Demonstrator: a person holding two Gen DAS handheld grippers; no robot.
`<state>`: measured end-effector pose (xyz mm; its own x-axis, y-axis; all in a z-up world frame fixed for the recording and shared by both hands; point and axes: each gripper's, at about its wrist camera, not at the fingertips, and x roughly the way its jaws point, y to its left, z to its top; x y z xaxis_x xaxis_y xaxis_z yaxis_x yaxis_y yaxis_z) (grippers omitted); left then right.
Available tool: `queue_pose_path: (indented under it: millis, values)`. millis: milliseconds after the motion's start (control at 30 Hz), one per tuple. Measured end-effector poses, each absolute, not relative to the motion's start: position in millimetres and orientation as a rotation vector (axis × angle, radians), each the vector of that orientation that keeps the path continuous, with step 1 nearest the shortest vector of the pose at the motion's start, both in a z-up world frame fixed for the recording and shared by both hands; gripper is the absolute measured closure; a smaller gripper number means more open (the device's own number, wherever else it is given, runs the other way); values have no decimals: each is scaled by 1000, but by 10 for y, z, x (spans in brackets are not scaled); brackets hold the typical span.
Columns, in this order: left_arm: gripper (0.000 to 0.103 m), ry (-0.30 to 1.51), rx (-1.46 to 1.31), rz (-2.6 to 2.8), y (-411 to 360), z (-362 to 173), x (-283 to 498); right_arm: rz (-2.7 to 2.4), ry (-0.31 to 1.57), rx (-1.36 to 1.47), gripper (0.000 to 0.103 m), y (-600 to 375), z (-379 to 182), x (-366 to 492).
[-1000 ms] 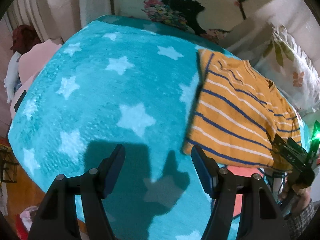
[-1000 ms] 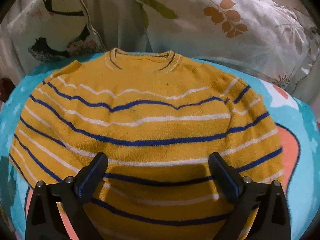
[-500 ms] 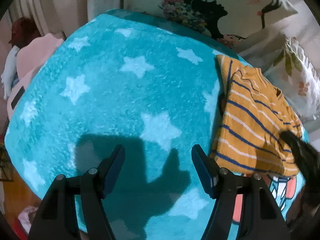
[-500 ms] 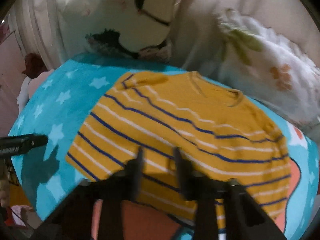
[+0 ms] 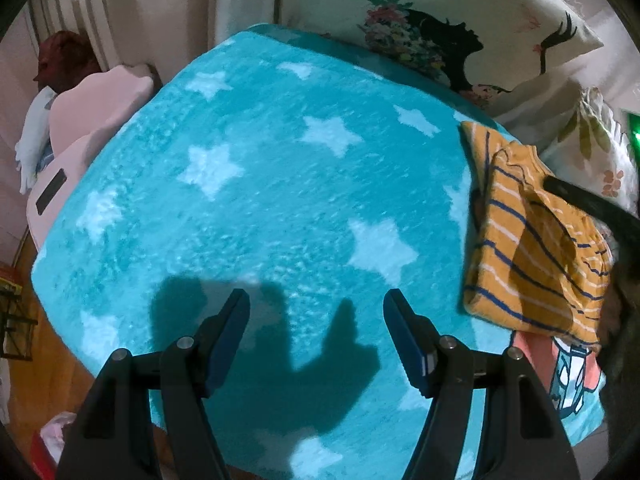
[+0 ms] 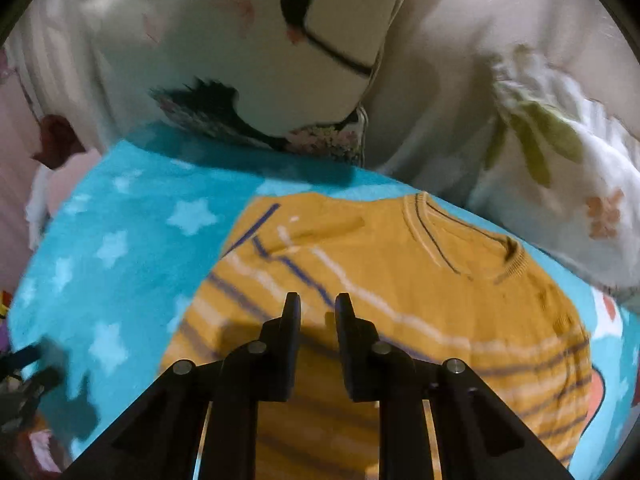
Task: Fold small clothes
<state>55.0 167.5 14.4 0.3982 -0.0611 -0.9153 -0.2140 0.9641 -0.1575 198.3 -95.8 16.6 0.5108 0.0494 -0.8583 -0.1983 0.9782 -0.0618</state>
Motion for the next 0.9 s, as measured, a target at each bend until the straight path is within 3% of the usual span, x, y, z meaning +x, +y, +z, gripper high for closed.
queue_pose_path:
  millis: [167,433,767,900]
  values:
    - [34,1181,-243,121,1735,96,463,75,1092,-247,85,-697,-179,2538]
    - [34,1174,-213,161,1807,140,493,111,1039,-223,83,-616,84,2618]
    - [33,1168,-90,158,1549,158,703,211,978,-145,55,-1048,477,1566]
    - [32,1170,-63,124,1377,167,788,192,997,-199,53,-1187,298,1123]
